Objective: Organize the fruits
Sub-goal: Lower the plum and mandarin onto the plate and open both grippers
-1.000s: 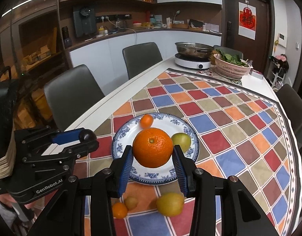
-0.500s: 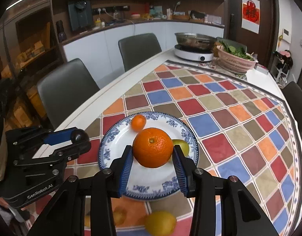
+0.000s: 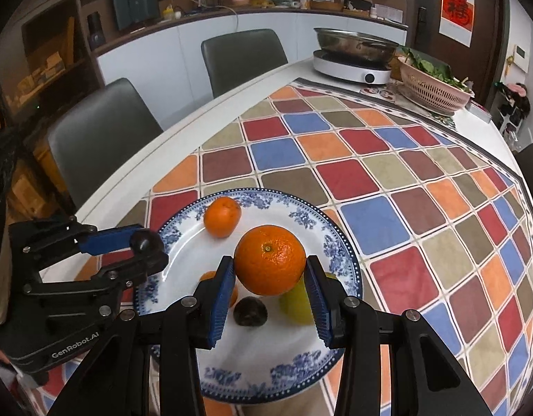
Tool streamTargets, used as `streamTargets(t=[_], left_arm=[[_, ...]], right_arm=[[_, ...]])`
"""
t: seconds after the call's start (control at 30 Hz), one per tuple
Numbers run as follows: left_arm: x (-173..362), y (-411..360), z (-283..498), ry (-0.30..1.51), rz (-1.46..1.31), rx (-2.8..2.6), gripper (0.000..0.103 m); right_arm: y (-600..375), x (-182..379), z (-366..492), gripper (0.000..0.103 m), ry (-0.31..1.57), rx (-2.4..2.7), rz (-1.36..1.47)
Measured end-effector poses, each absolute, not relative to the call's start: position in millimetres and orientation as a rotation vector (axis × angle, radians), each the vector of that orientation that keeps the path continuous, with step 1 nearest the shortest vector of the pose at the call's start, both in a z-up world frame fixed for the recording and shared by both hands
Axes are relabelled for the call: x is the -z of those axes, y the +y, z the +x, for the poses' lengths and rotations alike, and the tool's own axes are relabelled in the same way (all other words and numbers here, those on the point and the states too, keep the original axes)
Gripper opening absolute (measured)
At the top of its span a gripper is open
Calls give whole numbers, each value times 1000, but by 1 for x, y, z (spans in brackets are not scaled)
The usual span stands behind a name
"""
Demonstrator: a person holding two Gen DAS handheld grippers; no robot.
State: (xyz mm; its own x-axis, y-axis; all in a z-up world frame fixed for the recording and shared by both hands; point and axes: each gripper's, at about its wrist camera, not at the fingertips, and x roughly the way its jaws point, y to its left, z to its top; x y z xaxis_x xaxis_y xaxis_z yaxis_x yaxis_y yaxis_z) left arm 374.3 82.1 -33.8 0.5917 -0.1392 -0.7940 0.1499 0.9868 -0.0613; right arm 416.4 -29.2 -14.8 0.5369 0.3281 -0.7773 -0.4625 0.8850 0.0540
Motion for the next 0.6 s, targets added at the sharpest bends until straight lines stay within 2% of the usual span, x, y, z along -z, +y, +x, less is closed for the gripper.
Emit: streamTargets(t=[0.07,0.1,0.13,0.2,0.27,0.47,0.53,0.6], left_arm=[[36,82,376,925,11,170,33],[36,82,376,926,10,172,41],[36,82,376,925,12,171,45],[33,82,372,906,18,166,46],[26,82,365,889,25,143,46],[2,81,331,843,15,100,47],[-7,77,316,818,34,88,49],[-16,73,299,790,48,79,55]], right_arm=[[-28,17,418,42,890,-473,-170],[-29,18,419,42,892,-472,-171],[-29,19,419,42,891,-473,-170],[-31,19,418,44,890,-467,-168],[-34,16,415,54,876,-460,-161],[-48,-8,386,55,801,-420,-136],[-52,-15,374,63,775,-407,-137],[-56,-23,357,65,742,-399,-144]])
